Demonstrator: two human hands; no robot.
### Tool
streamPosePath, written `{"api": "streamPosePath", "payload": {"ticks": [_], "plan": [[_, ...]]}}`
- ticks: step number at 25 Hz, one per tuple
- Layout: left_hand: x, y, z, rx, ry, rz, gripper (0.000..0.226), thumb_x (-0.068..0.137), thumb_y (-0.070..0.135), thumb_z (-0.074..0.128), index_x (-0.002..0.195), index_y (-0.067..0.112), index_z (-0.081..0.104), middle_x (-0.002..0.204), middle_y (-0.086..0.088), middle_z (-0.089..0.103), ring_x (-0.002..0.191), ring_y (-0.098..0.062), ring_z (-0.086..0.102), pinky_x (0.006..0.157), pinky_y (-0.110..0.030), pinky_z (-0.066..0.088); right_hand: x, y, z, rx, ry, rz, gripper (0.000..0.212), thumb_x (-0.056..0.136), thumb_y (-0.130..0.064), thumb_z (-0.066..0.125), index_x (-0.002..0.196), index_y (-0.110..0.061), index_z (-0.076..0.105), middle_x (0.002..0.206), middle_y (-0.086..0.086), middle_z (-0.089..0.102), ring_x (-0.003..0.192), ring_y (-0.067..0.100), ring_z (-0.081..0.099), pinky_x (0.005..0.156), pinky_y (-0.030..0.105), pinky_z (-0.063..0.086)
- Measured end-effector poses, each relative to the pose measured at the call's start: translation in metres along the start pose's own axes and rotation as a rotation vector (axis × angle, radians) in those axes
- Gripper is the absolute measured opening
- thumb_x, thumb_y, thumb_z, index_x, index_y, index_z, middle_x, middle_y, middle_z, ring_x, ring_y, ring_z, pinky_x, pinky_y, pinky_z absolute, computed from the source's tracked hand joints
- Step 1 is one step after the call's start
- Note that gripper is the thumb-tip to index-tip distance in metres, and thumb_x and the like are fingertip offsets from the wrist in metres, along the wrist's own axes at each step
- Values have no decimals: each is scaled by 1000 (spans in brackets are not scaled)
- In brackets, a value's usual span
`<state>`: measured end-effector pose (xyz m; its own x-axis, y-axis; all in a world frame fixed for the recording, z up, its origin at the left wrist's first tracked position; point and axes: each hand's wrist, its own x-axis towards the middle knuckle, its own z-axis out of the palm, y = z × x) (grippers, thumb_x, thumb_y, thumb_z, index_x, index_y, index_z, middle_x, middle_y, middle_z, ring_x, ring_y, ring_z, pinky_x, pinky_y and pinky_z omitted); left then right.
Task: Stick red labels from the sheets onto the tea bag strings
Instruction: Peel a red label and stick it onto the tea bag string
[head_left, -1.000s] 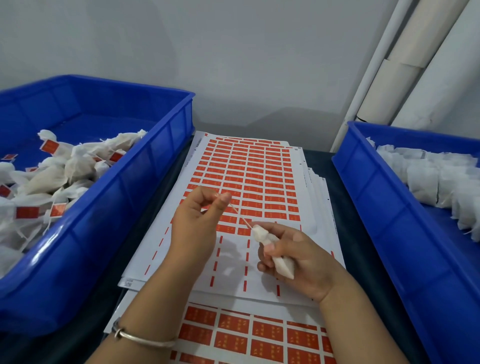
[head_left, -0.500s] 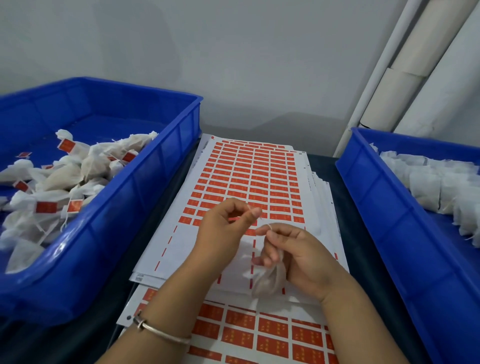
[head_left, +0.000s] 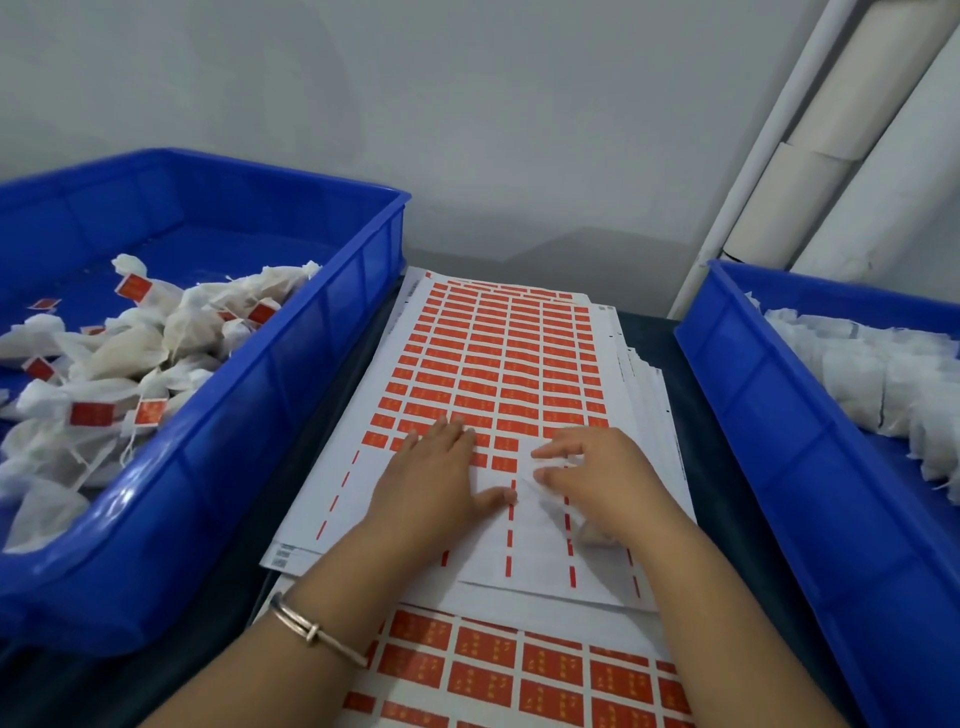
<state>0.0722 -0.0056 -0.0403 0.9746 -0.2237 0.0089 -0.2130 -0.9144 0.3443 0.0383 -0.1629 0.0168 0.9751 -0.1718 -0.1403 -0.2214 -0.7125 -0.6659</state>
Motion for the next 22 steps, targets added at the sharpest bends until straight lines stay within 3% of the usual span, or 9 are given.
{"api": "streamPosePath", "payload": {"ticks": [2, 4, 6, 10, 12, 13, 16, 19, 22], "plan": [[4, -3, 5, 6, 23, 11, 89, 73, 78, 45, 146, 32, 23, 154, 11, 21, 143, -17, 20, 112, -44, 17, 8, 6, 4, -151, -76, 0, 49, 82, -31, 71, 128, -33, 54, 142, -13, 45, 125, 16, 47, 82, 17, 39], [5, -2, 7, -13, 38, 16, 86, 74, 76, 47, 145, 32, 29, 153, 12, 26, 142, -17, 23, 111, -45, 21, 12, 7, 6, -195, -93, -5, 62, 80, -34, 73, 136, -34, 46, 148, -14, 37, 131, 18, 43, 94, 27, 42], [5, -2, 9, -19, 43, 27, 82, 75, 74, 47, 144, 33, 32, 151, 11, 29, 141, -17, 24, 111, -44, 23, 18, 11, 10, -155, -82, -9, 65, 78, -36, 74, 137, -33, 45, 148, -14, 37, 130, 19, 43, 96, 32, 42], [7, -4, 11, -26, 60, 24, 81, 75, 74, 48, 143, 33, 33, 151, 11, 31, 141, -17, 26, 110, -44, 25, 22, 15, 17, -117, -70, -14, 62, 78, -36, 74, 135, -32, 48, 147, -15, 39, 128, 19, 46, 83, 24, 39], [7, -5, 12, -34, 54, 22, 82, 74, 74, 47, 143, 33, 33, 151, 12, 30, 141, -17, 25, 110, -44, 24, 22, 20, 18, -73, -47, -15, 54, 81, -34, 72, 131, -34, 52, 140, -18, 45, 117, 13, 54, 73, 14, 39], [7, -5, 13, -37, 47, 21, 82, 74, 74, 47, 144, 33, 32, 151, 12, 29, 141, -17, 24, 111, -44, 23, 22, 23, 15, -8, -6, 0, 44, 84, -32, 69, 126, -35, 54, 132, -19, 50, 102, 7, 58, 63, 9, 39], [6, -5, 13, -45, 41, 26, 83, 76, 75, 43, 145, 32, 28, 153, 12, 25, 143, -16, 19, 112, -43, 18, 23, 35, -6, 163, 245, 151, 17, 94, -30, 54, 109, -35, 60, 112, -16, 58, 68, -1, 49, 44, 11, 36], [4, 2, 14, -40, 49, 27, 81, 80, 72, 40, 147, 30, 24, 155, 10, 20, 144, -16, 13, 113, -41, 9, 25, 51, -21, 155, 285, 299, 27, 93, -36, 54, 118, -27, 55, 106, -9, 61, 66, 2, 46, 46, 18, 35], [1, 6, 13, -65, 63, 24, 78, 82, 70, 41, 146, 30, 25, 155, 9, 19, 144, -16, 13, 113, -40, 7, 25, 52, -25, 233, 285, 396, 49, 86, -39, 64, 130, -26, 47, 125, -2, 54, 75, 10, 51, 53, 23, 41]]}}
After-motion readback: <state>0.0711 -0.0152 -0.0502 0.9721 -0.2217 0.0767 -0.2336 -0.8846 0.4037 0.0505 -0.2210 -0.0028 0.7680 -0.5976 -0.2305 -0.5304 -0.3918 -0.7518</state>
